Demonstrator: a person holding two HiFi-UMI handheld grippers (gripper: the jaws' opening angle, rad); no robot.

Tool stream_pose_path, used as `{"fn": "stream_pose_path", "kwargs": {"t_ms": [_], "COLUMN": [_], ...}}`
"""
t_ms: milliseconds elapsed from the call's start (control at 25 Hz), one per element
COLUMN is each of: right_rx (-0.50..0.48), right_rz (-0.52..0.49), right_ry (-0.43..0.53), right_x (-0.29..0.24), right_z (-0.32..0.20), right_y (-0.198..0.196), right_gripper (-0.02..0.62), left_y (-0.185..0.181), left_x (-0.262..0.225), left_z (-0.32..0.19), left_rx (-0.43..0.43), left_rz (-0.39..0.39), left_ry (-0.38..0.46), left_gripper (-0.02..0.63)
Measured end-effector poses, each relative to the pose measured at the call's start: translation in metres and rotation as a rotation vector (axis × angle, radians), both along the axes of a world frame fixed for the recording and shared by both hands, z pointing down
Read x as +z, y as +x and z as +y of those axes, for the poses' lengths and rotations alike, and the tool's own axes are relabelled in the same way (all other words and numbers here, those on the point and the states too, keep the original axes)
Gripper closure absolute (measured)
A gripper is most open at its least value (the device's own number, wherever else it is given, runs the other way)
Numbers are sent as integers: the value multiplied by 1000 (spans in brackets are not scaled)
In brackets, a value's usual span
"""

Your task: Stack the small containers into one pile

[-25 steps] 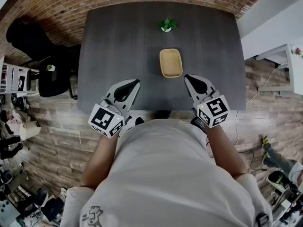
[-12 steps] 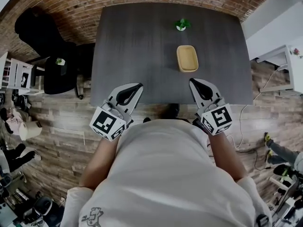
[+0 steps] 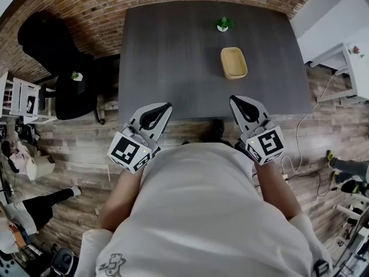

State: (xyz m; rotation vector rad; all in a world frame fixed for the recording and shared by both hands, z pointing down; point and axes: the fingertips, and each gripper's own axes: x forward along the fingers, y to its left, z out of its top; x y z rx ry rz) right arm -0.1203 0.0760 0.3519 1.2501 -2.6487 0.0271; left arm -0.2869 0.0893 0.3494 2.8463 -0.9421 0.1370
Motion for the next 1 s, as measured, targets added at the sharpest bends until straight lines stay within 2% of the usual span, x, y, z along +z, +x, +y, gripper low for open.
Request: {"fn": "stream_pose_path", "kwargs": {"t_ms": [320,1000], "right_rx": [23,45], "right_rz": [4,14], "right_ry": [1,-4], "right_x": [-1,-5], "right_z": [9,-6], "right_y": [-10,-14], "right_gripper": [589,589], "left_y": [-13,-23], "left_x": [-4,-6], "left_z": [2,-14], "left_rx": [17,20], "left_rz": [20,51], "left_ry": [14,19], "left_gripper": [595,595]}}
